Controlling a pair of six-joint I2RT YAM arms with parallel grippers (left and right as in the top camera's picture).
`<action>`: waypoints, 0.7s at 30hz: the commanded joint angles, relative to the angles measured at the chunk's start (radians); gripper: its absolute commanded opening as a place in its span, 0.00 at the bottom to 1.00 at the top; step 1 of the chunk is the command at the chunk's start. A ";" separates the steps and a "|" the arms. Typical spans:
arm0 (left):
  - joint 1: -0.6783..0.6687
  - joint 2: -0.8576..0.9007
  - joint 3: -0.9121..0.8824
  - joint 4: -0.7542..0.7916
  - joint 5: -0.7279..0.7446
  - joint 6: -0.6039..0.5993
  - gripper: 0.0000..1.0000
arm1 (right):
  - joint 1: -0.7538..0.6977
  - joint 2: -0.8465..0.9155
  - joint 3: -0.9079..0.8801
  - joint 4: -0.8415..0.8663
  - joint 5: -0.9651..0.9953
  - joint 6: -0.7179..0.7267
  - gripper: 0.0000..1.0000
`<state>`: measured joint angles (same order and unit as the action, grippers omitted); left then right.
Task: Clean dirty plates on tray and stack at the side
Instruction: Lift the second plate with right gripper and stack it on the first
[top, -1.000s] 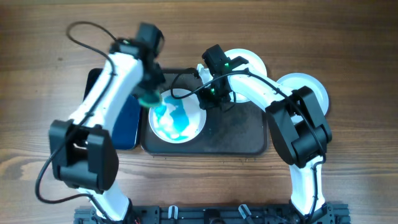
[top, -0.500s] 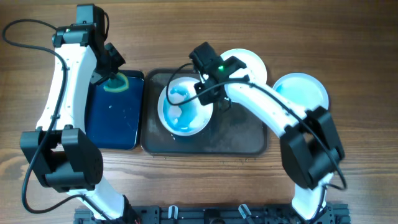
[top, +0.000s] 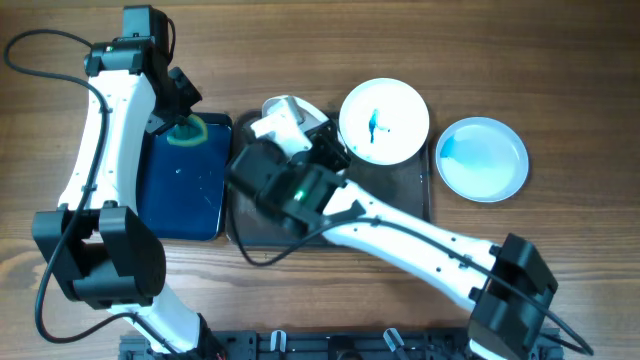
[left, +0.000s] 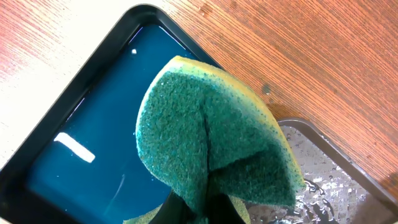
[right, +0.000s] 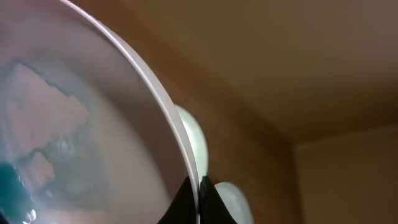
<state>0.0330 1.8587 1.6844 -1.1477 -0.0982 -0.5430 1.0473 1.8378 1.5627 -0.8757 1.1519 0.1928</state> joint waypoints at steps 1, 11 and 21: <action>0.005 -0.013 0.009 0.003 0.012 0.009 0.04 | 0.034 -0.032 0.022 0.005 0.263 -0.013 0.04; 0.004 -0.013 0.009 0.003 0.012 0.008 0.04 | 0.066 -0.032 0.019 0.067 0.146 -0.080 0.04; 0.003 -0.013 0.008 -0.001 0.012 0.008 0.04 | -0.258 -0.072 0.033 -0.004 -0.954 0.125 0.04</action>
<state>0.0330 1.8587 1.6840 -1.1481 -0.0956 -0.5430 0.9344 1.8339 1.5646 -0.8787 0.6109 0.2390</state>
